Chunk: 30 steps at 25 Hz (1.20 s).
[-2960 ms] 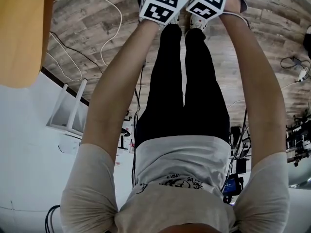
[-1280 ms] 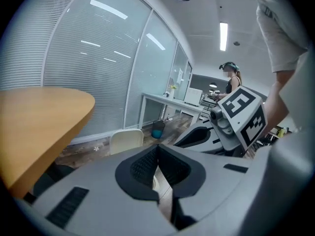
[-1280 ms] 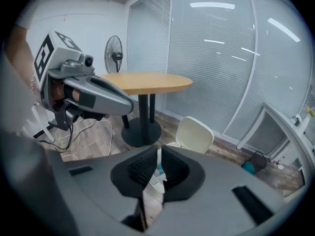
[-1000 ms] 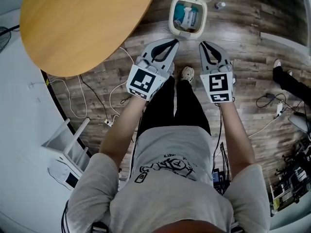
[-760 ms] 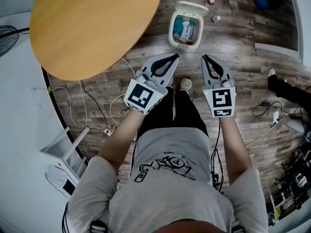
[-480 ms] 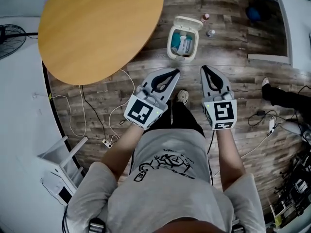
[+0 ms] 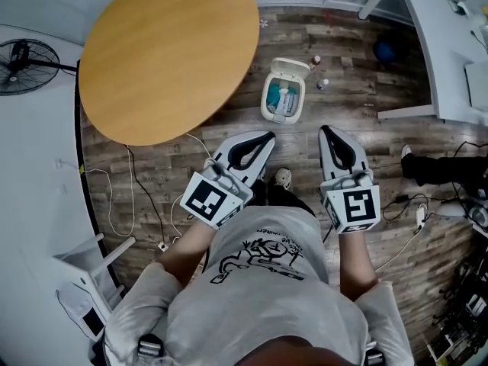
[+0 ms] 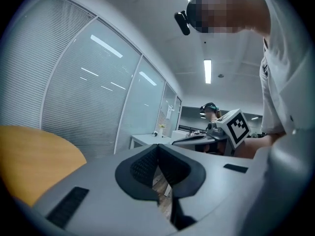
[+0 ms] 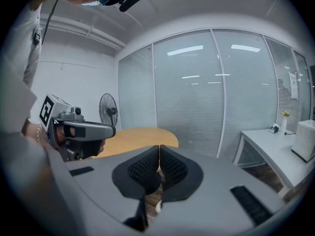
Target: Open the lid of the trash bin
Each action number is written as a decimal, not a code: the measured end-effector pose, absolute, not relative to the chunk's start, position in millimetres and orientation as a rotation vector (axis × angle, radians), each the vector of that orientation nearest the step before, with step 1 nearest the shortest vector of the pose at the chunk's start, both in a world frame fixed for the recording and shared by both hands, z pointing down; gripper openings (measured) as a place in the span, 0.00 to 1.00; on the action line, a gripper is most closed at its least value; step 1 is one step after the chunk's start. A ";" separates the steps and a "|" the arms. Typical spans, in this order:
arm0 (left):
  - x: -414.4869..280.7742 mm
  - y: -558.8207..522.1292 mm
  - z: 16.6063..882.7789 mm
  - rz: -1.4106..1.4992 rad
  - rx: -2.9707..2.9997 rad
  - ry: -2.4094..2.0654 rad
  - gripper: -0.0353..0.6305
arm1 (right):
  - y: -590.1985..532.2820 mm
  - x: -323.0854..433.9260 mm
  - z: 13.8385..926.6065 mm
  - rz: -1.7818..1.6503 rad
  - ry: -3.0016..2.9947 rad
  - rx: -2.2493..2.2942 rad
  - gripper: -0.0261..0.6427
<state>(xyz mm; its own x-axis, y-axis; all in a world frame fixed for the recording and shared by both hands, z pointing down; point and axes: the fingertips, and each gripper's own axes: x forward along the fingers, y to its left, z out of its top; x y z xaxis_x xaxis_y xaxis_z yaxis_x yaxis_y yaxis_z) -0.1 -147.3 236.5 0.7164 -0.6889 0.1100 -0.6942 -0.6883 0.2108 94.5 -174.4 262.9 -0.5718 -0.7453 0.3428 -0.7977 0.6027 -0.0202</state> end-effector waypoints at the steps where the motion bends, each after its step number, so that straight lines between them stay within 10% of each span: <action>1: 0.2 -143.9 228.2 0.028 2.693 -1.097 0.08 | -170.8 93.8 252.9 0.240 -2.543 1.259 0.05; 30: -14.7 -107.3 87.1 -0.110 2.868 -1.169 0.08 | -127.0 78.5 106.6 0.049 -2.700 1.273 0.05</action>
